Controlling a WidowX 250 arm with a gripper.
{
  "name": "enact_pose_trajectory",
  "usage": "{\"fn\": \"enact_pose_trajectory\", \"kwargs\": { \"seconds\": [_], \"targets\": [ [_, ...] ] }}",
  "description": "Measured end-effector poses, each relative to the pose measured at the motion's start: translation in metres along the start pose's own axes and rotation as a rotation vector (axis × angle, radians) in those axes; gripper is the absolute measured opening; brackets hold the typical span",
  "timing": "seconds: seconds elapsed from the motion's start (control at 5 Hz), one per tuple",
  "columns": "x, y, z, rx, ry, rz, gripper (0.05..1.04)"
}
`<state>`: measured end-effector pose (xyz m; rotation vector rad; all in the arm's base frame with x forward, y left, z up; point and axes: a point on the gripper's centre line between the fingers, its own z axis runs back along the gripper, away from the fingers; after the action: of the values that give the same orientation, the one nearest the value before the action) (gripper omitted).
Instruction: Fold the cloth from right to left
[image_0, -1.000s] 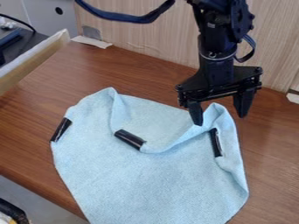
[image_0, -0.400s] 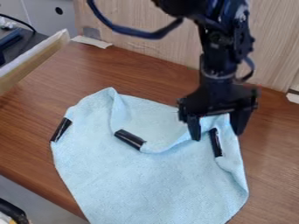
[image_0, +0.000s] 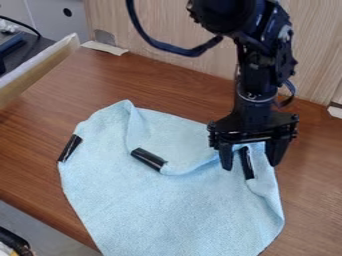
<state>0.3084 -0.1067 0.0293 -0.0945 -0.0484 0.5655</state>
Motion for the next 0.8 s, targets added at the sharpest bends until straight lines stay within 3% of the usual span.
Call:
{"fn": "enact_pose_trajectory", "kwargs": {
  "seconds": [0.8],
  "targets": [
    [0.0,0.004,-0.013,0.059,-0.005,0.015,0.967]
  ]
}}
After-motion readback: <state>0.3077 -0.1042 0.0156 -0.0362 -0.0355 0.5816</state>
